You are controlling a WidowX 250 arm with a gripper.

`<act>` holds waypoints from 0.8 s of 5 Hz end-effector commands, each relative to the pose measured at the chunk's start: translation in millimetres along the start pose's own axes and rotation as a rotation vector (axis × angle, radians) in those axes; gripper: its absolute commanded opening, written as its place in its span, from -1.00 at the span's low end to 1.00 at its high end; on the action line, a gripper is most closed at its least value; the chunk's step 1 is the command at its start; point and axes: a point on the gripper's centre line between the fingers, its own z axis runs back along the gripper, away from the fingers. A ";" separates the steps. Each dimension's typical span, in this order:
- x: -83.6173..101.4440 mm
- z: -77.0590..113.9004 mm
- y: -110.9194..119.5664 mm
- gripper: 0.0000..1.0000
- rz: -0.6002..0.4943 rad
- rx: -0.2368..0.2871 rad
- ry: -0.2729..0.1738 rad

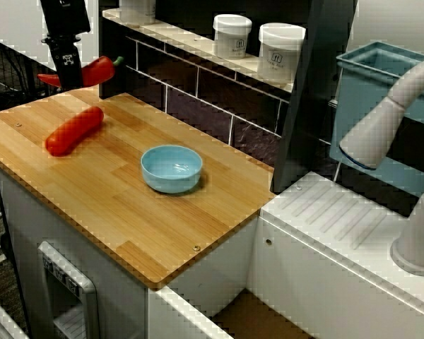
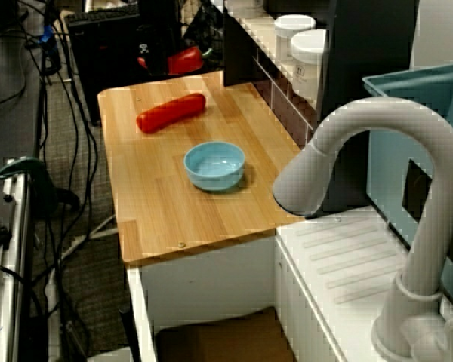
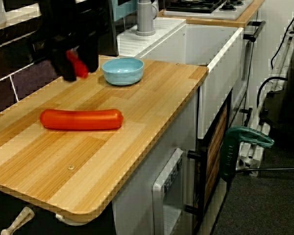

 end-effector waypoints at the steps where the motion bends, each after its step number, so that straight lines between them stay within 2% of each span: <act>1: -44.0 3.6 41.8 -1.00 0.095 0.053 -0.003; 2: -52.8 -6.3 44.9 -1.00 0.107 0.066 0.022; 4: -70.2 -15.2 48.4 -1.00 0.116 0.077 0.036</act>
